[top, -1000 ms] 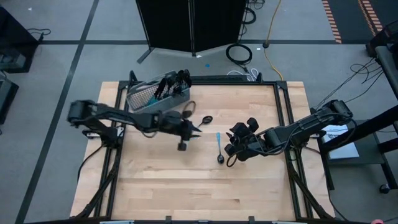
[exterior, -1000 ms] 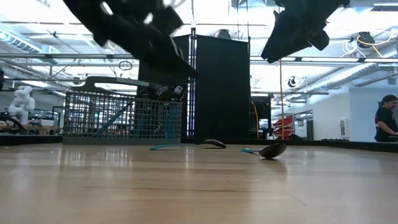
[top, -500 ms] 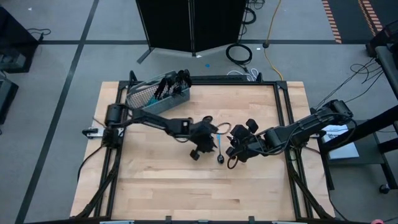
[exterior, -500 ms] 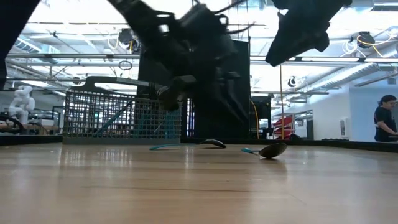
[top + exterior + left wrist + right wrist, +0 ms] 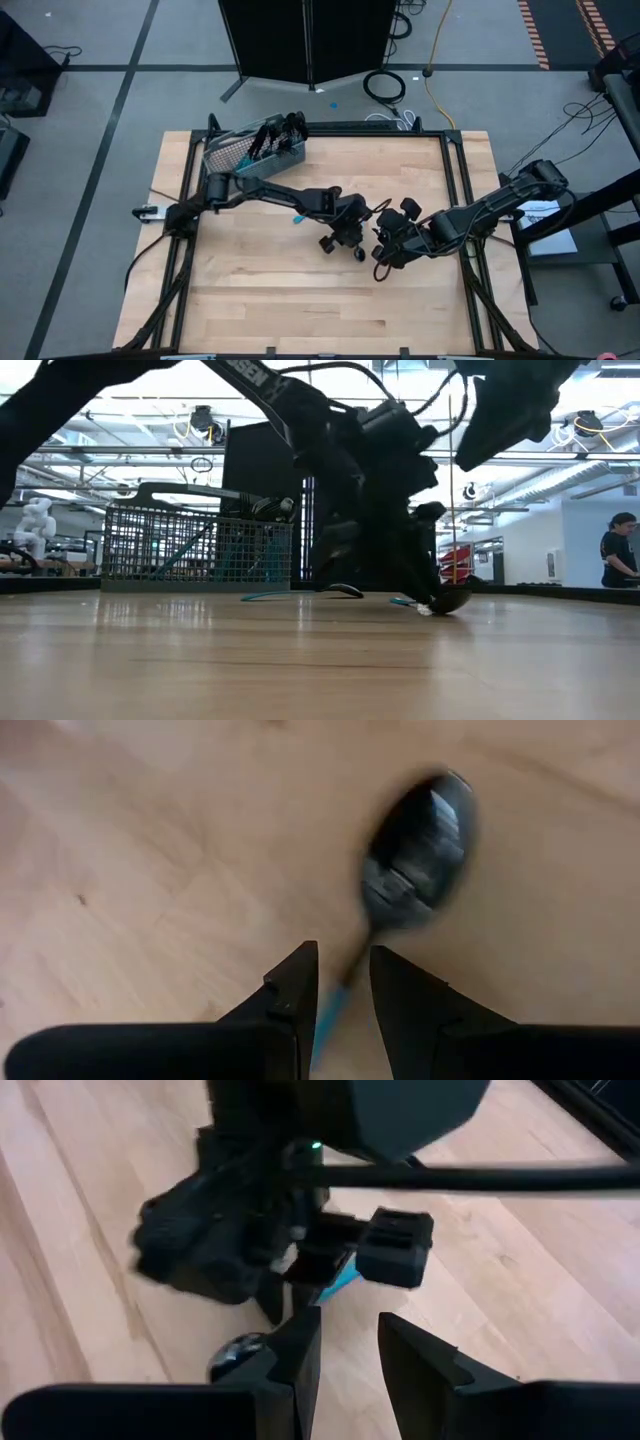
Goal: Sort silverware
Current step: Put the blue spoon in the silverware rack
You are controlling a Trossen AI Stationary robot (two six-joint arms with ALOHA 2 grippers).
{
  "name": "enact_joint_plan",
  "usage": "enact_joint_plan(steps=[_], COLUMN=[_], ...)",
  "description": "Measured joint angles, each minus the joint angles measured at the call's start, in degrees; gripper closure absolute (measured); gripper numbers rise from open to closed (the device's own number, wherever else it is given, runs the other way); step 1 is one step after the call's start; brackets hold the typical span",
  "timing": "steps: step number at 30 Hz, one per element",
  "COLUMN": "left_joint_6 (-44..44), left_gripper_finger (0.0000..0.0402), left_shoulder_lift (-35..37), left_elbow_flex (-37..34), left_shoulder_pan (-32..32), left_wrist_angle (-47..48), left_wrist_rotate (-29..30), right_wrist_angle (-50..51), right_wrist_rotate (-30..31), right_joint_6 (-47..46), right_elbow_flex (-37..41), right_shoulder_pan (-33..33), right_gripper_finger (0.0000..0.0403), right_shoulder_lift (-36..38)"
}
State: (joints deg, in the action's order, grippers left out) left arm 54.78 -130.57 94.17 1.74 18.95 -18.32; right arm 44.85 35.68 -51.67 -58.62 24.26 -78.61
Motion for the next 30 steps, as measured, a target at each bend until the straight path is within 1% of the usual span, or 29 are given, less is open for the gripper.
enact_joint_plan(steps=[3,7,15,18,23,28,30], left_joint_6=[0.0,-0.3,-4.9,-6.8,-7.9,-8.0,-8.0], left_gripper_finger=[0.0311,0.0311,0.0315,0.0335,0.0391,0.0395,0.0398], left_shoulder_lift=[-1.5,-1.7,-1.7,-1.7,-1.8,-1.6,-0.9], left_elbow_flex=[1.4,1.5,1.4,1.4,1.2,1.1,1.0], left_shoulder_pan=[0.6,1.2,1.6,1.6,1.6,1.9,2.3], left_wrist_angle=[2.8,5.6,7.0,7.2,7.6,7.6,8.1], left_wrist_rotate=[-0.3,-1.1,-1.6,-2.0,-2.7,-5.7,-7.0], right_wrist_angle=[-0.3,-0.1,0.0,0.0,-0.7,-1.6,-2.0], right_wrist_rotate=[0.4,0.7,1.5,1.5,1.9,2.1,3.3], right_joint_6=[0.0,0.0,0.0,-0.8,-3.4,-7.5,-8.2], right_elbow_flex=[-0.1,0.0,0.0,0.0,0.0,0.0,0.0], right_shoulder_pan=[0.4,0.6,0.6,0.6,0.6,1.1,1.9], right_gripper_finger=[0.0305,0.0305,0.0305,0.0305,0.0305,0.0305,0.0305], right_shoulder_lift=[0.3,0.5,0.5,0.5,0.5,0.5,0.5])
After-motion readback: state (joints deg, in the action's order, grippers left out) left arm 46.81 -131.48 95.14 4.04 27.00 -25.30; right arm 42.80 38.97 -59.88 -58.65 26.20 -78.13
